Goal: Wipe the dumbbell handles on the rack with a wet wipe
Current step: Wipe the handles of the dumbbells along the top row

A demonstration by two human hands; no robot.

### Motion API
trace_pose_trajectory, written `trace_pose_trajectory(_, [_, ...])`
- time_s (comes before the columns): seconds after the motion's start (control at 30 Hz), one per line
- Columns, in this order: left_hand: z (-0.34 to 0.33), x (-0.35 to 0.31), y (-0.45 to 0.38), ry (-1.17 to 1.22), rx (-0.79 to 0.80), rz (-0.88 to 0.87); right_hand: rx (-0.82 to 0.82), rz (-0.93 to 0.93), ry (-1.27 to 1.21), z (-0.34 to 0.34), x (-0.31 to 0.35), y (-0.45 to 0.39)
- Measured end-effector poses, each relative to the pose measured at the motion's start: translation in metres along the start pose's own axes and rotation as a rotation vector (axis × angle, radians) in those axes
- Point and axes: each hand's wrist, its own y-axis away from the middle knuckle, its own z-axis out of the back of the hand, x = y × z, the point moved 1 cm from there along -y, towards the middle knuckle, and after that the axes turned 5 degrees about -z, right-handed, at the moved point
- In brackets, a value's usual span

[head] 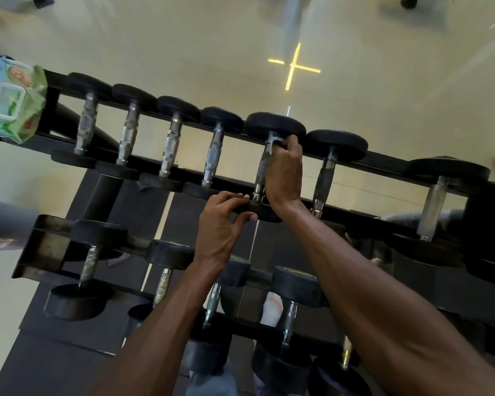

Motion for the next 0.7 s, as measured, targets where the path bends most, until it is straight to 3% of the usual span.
trace_pose_trajectory(0.33, [-0.001,0.0,0.0,0.006,-0.02,-0.008,0.093,0.411,0.465,0.013,-0.012,-0.006])
trace_pose_trajectory(0.7, [-0.003,0.0,-0.002,-0.004,-0.014,0.022,0.373,0.729,0.925,0.008,0.039,-0.025])
